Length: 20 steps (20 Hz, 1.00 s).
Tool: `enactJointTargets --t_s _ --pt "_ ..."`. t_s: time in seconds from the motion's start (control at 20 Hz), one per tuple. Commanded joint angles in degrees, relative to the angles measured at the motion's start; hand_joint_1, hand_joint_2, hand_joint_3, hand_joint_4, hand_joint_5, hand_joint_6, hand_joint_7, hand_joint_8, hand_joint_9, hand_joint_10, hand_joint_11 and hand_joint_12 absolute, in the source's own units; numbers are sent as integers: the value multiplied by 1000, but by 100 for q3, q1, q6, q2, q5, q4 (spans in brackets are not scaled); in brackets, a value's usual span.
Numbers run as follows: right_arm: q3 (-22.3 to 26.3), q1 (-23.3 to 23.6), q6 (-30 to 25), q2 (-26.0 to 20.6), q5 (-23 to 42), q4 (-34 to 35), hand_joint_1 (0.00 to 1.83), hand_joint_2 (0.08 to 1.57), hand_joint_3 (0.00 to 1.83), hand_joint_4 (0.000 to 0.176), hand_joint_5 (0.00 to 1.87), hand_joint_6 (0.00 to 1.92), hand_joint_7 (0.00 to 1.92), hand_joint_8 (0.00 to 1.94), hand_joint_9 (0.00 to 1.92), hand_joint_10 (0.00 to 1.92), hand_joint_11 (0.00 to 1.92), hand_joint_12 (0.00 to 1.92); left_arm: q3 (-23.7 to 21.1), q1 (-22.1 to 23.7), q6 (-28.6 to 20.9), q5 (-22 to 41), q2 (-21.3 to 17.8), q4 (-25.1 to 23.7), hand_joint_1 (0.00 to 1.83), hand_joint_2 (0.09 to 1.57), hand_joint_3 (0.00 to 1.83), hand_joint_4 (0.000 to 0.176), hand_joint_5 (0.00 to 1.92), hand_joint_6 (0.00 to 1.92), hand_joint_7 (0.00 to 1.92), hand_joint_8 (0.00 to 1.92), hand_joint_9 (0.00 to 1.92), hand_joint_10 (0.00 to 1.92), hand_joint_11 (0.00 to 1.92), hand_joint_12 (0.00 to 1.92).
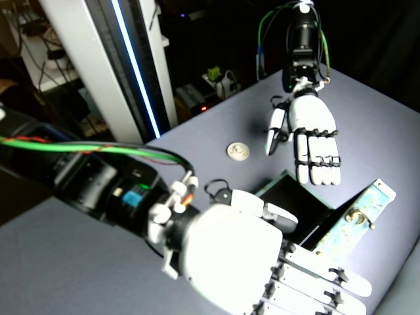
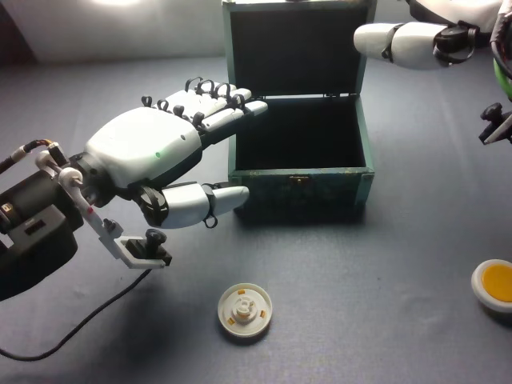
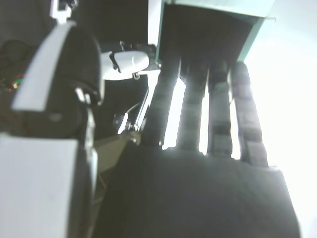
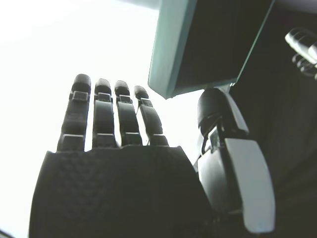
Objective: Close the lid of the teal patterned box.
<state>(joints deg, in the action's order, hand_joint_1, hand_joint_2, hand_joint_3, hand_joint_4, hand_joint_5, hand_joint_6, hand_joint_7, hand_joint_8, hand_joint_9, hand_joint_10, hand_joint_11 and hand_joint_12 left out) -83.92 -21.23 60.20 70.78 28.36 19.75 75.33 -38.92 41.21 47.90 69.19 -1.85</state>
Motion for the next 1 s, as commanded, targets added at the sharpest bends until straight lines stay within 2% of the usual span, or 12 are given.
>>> enactJointTargets --t_s 0.0,0.1,0.2,0.35,0.4,0.5,0.55,0.7,0.75,0.8,0.9,0.95 --pt "-2 101 -22 -46 704 -71 79 1367 0 0 66 15 60 8 68 33 0 1210 24 52 -37 686 1 43 328 1360 2 18 129 11 73 3 5 2 0 243" --pt "88 102 -22 -47 706 -218 115 1366 0 0 135 30 143 19 107 80 0 1388 24 47 -52 712 -4 56 378 1368 0 0 164 11 119 5 53 14 0 479" --pt "183 105 -22 -47 736 -356 146 1364 0 0 203 34 243 10 17 523 0 1553 24 31 -53 726 -14 96 339 1373 2 7 148 2 105 1 39 2 0 567" --pt "321 105 -22 -54 834 -476 147 1350 0 0 130 5 156 0 0 340 0 1393 24 -6 -53 768 -31 181 300 1380 4 19 134 0 90 0 24 0 0 576" --pt "388 105 -22 -81 895 -528 157 1344 0 0 149 15 238 40 0 663 0 1607 22 -18 -53 793 -40 207 311 1379 3 26 135 1 92 1 18 0 0 583" --pt "524 105 -22 -93 991 -623 190 1316 0 0 226 63 334 98 0 977 0 1851 19 -27 -53 811 -54 238 326 1382 2 27 142 3 109 3 36 6 0 615" --pt "615 104 -23 -103 1058 -690 195 1315 4 0 195 269 300 370 0 1092 0 1907 15 -40 -53 826 -61 264 314 1389 2 28 138 1 117 3 49 9 0 671" --pt "811 102 -23 -187 1234 -796 153 1359 3 0 111 606 262 412 0 904 0 1684 10 -82 -53 852 -70 335 291 1398 1 46 117 4 116 1 55 8 0 680" --pt "864 101 -23 -242 1278 -821 136 1356 0 0 137 598 291 356 0 865 0 1635 5 -98 -53 863 -74 354 290 1402 1 45 116 3 121 2 63 10 0 756" --pt "946 90 -23 -305 1329 -857 194 1335 0 0 171 453 316 201 0 843 0 1597 -9 -139 -53 895 -81 397 276 1408 1 73 82 0 101 0 47 1 0 781" --pt "1005 50 -29 -329 1382 -887 168 1339 0 0 215 343 323 130 0 764 0 1550 -24 -176 -53 920 -87 418 277 1410 2 72 66 0 88 0 37 0 0 775" --pt "1063 7 -60 -366 1453 -929 152 1348 2 0 233 242 272 68 0 564 0 1429 -47 -211 -53 950 -95 433 302 1405 0 67 64 0 93 2 47 5 0 766"
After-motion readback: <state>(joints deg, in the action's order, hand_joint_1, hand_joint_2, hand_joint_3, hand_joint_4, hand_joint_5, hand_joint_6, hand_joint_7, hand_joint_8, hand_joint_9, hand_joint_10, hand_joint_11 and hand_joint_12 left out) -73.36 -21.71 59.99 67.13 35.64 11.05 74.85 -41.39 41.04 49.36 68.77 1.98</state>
